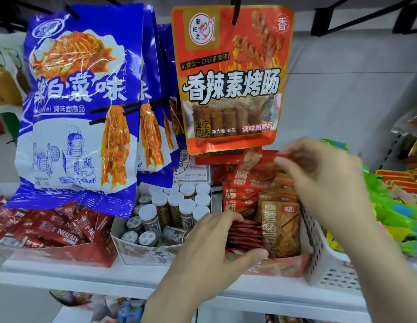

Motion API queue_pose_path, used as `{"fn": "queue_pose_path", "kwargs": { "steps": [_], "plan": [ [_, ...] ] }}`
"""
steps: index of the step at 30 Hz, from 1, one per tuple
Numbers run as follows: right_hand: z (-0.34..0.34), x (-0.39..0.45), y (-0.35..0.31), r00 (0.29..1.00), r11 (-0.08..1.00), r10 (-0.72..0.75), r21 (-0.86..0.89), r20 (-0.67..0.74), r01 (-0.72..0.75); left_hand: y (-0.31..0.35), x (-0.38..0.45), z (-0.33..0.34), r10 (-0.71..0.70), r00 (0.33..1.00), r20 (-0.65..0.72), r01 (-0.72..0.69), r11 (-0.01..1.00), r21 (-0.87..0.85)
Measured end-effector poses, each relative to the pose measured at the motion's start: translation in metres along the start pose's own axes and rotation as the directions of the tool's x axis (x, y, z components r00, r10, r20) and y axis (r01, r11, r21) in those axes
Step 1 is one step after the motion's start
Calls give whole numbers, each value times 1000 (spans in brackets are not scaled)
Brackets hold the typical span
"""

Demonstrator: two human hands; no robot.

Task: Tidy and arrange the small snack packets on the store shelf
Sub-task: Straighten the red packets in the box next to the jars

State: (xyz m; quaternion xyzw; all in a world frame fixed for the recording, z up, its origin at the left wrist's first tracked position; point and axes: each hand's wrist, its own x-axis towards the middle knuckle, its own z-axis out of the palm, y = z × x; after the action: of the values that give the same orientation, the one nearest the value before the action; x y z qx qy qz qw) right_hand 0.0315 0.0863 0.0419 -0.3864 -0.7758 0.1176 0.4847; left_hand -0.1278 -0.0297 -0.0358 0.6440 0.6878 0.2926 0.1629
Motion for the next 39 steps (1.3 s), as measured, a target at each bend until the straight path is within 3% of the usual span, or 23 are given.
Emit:
{"fn": "queue_pose_path", "kwargs": {
  "steps": [3,6,9,12,15,19,25,27,30,31,33,35,37,39],
  "plan": [
    [-29,7,0,993,976,97,204,-61,-83,1,0,1,-71,998,1,70,992,-101],
    [-41,6,6,980,926,198,334,-30,-176,5,3,-1,-117,990,-75,91,954,-285],
    [-38,2,7,969,879,243,411,51,-242,18,7,-4,-165,974,-155,53,834,-550],
    [-34,0,6,961,816,248,508,122,-275,31,8,-3,-138,986,-89,29,679,-734],
    [-36,-1,12,951,802,280,512,129,-306,36,8,-3,-93,995,-32,33,619,-785],
    [-38,1,22,950,861,302,407,75,-306,38,8,-4,-11,998,56,52,584,-810],
    [-38,-1,24,945,854,318,409,78,-322,38,8,-7,28,995,94,65,536,-842],
    [-37,0,21,940,830,329,448,89,-333,41,8,-9,11,991,137,120,421,-899],
    [-33,-2,10,913,650,350,647,211,-399,52,8,-11,-4,953,304,304,10,-952],
    [-31,-3,6,903,574,347,704,253,-418,57,8,-10,24,938,347,348,-84,-934],
    [-26,-5,0,888,471,336,760,315,-448,65,6,-5,64,919,389,394,-138,-909],
    [-21,-7,-2,882,467,343,756,324,-459,67,3,1,56,925,376,380,-187,-906],
    [-21,-7,0,888,530,362,722,283,-445,68,3,3,-48,936,348,330,-225,-917],
    [-25,-5,4,877,494,352,732,326,-470,63,6,5,-212,940,268,238,-156,-959]
  ]
}}
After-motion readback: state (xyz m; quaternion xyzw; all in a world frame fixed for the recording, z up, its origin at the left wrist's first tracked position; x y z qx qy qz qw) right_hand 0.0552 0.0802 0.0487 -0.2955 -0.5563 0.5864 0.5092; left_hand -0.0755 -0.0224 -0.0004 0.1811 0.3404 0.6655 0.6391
